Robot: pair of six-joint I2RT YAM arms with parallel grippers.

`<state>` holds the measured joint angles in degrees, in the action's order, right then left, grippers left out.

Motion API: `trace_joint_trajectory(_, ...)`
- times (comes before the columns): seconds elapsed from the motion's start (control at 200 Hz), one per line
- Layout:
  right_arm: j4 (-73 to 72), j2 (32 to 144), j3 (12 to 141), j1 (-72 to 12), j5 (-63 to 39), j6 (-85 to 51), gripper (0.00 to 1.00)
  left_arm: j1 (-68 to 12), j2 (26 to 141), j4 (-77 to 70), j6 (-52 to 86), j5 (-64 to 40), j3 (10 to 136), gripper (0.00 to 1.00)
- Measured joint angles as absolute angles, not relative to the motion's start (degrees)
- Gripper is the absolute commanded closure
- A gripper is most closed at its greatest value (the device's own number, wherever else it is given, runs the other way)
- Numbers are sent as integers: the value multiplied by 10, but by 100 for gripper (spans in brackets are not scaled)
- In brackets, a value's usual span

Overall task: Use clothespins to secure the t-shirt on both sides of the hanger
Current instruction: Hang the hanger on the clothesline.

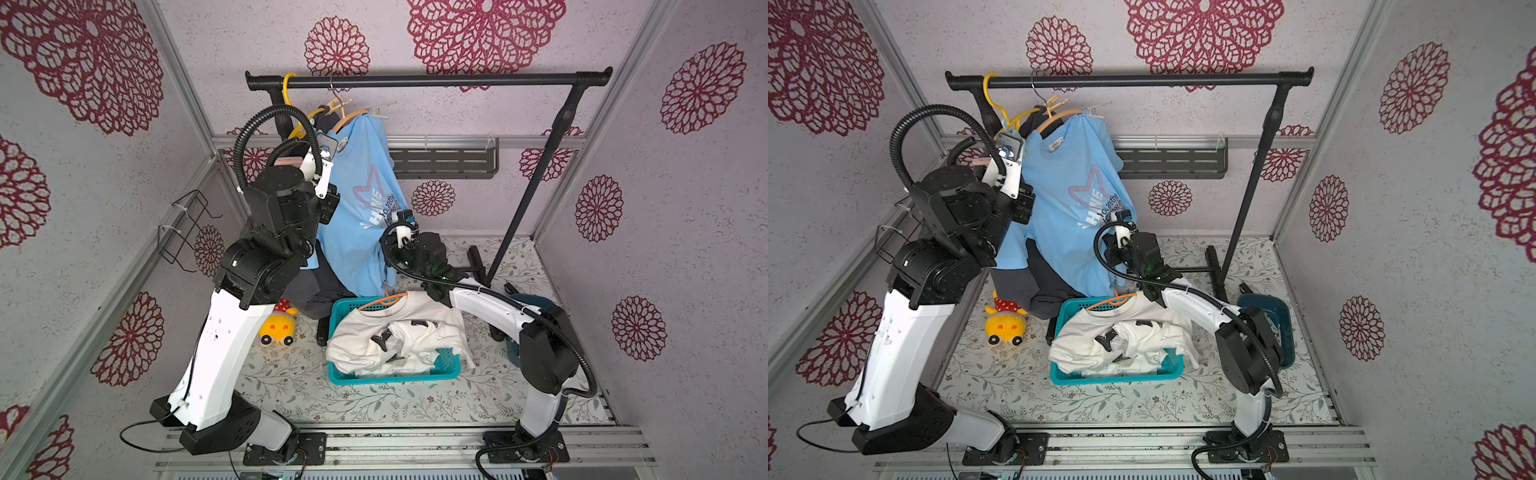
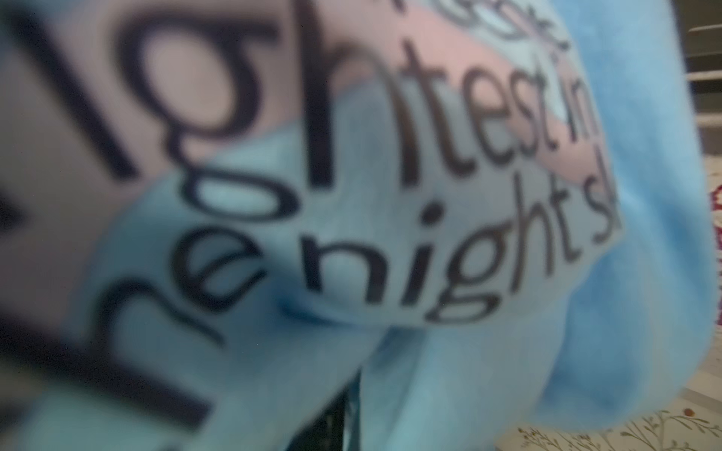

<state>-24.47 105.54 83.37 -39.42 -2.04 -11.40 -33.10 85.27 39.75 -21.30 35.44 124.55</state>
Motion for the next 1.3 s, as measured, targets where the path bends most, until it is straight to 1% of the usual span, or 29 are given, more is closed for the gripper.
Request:
trace_joint_trajectory(0.05, -241, 1054, 828, -394, -22, -109, 62, -333, 853, 398, -214, 356, 1245, 78)
trace_joint_trajectory(0.09, -237, 1052, 822, -394, -23, -109, 58, -334, 853, 398, -214, 357, 1245, 72)
trace_joint_trajectory(0.12, -234, 1049, 818, -394, -23, -107, 55, -335, 853, 398, -215, 357, 1245, 65)
trace_joint_trajectory(0.165, -229, 1044, 812, -394, -23, -107, 50, -337, 853, 399, -218, 359, 1245, 53)
trace_joint_trajectory(0.185, -229, 1041, 810, -394, -23, -105, 48, -338, 853, 398, -213, 361, 1245, 49)
trace_joint_trajectory(0.305, -224, 1024, 792, -394, -23, -100, 40, -345, 852, 399, -213, 365, 1245, 35)
trace_joint_trajectory(0.36, -222, 1016, 784, -394, -23, -101, 38, -349, 852, 400, -212, 365, 1245, 31)
trace_joint_trajectory(0.44, -218, 1000, 766, -394, -21, -100, 36, -352, 851, 404, -209, 365, 1244, 22)
trace_joint_trajectory(0.625, -196, 953, 705, -394, -13, -99, 34, -365, 834, 416, -199, 366, 1222, 12)
trace_joint_trajectory(0.761, -184, 920, 661, -394, 0, -101, 35, -390, 811, 425, -193, 367, 1195, 7)
trace_joint_trajectory(0.961, -155, 907, 639, -394, 13, -118, 36, -418, 777, 461, -161, 372, 1183, 5)
trace_joint_trajectory(1.056, -157, 914, 638, -394, 10, -128, 38, -423, 739, 477, -131, 365, 1143, 5)
trace_joint_trajectory(1.166, -157, 948, 657, -394, -6, -134, 39, -430, 686, 495, -93, 347, 1090, 6)
trace_joint_trajectory(1.301, -157, 1006, 695, -396, -22, -137, 41, -434, 634, 509, -44, 299, 1049, 8)
